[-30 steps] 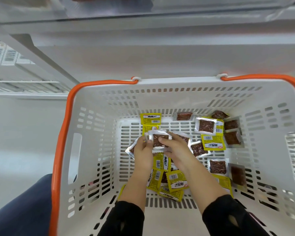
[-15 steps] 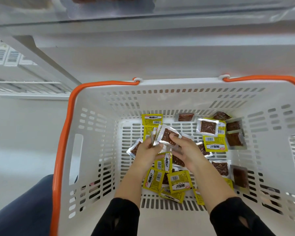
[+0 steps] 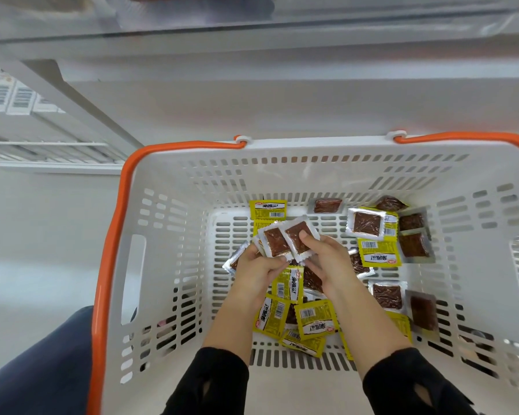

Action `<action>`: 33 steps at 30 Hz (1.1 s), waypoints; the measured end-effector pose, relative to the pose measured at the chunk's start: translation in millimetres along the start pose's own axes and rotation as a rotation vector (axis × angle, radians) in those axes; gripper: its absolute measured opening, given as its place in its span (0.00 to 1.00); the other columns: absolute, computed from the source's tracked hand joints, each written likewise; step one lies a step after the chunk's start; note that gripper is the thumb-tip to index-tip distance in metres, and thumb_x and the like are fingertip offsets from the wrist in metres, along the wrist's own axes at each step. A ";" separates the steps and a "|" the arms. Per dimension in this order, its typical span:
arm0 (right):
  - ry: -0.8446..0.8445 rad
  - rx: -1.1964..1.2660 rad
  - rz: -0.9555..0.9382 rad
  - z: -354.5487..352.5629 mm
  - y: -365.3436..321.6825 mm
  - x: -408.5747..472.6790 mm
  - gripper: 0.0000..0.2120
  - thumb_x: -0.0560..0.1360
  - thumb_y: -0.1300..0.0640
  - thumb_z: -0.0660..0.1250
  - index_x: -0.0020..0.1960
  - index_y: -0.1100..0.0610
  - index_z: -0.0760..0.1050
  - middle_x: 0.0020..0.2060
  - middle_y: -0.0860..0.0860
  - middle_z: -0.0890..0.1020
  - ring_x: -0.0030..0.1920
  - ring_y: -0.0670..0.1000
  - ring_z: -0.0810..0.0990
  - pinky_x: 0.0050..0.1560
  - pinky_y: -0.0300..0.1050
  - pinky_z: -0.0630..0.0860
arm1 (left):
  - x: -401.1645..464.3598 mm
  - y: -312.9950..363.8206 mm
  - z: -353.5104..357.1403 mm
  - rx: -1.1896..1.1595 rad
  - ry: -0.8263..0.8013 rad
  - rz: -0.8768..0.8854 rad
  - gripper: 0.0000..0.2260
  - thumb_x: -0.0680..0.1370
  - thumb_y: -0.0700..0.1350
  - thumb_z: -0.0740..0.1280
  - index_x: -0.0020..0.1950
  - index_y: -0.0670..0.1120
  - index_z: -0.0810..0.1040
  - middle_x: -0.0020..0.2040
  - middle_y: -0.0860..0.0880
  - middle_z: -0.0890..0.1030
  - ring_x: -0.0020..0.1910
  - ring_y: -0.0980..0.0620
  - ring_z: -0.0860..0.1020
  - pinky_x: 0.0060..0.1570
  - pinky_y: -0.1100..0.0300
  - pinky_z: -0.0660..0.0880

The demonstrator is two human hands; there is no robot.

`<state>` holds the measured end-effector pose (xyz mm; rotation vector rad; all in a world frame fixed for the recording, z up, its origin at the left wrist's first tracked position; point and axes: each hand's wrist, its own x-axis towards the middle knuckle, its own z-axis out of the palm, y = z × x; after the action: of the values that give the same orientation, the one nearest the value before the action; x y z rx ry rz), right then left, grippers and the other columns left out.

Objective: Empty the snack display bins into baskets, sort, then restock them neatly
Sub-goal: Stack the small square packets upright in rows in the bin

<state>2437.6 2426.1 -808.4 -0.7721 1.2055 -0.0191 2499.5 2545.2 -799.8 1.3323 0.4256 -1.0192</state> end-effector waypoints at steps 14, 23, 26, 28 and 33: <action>-0.200 -0.316 -0.031 0.6 -14.6 -5.1 0.04 0.74 0.58 0.71 0.49 0.53 0.79 0.48 0.48 0.83 0.57 0.50 0.78 0.59 0.50 0.72 | 13.3 12.3 15.9 0.472 -0.002 -0.032 0.15 0.82 0.54 0.57 0.66 0.51 0.73 0.65 0.52 0.74 0.64 0.52 0.72 0.61 0.53 0.73; 0.079 -0.137 0.036 -24.3 -10.9 6.8 0.09 0.77 0.59 0.67 0.55 0.58 0.72 0.53 0.53 0.76 0.49 0.50 0.74 0.53 0.50 0.74 | 18.9 -6.6 -44.6 1.373 0.386 0.233 0.29 0.75 0.47 0.72 0.73 0.46 0.64 0.69 0.47 0.69 0.68 0.47 0.67 0.67 0.55 0.65; 0.199 -0.123 0.013 -31.9 -13.2 10.0 0.02 0.77 0.59 0.66 0.47 0.57 0.73 0.47 0.56 0.76 0.41 0.52 0.73 0.50 0.54 0.76 | 10.2 -13.8 -42.4 1.069 0.524 0.235 0.16 0.76 0.42 0.70 0.63 0.42 0.75 0.58 0.45 0.74 0.56 0.48 0.74 0.55 0.60 0.70; 0.286 -0.118 -0.009 -37.5 -15.0 9.4 0.08 0.76 0.57 0.65 0.54 0.58 0.72 0.49 0.57 0.75 0.44 0.56 0.74 0.43 0.55 0.76 | 0.2 -16.0 -33.0 0.888 0.579 0.272 0.08 0.79 0.40 0.66 0.57 0.41 0.77 0.54 0.48 0.73 0.49 0.51 0.73 0.49 0.61 0.68; 0.279 -0.223 -0.048 -43.5 -8.3 7.3 0.16 0.76 0.57 0.64 0.62 0.60 0.70 0.55 0.57 0.74 0.48 0.56 0.75 0.50 0.55 0.74 | -4.1 -16.1 4.8 0.285 0.359 0.083 0.07 0.78 0.35 0.61 0.50 0.41 0.78 0.41 0.45 0.79 0.40 0.47 0.78 0.37 0.60 0.75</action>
<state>2407.1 2394.0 -815.9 -1.0182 1.4696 -0.0323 2483.1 2543.7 -805.0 1.7863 0.5006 -0.7913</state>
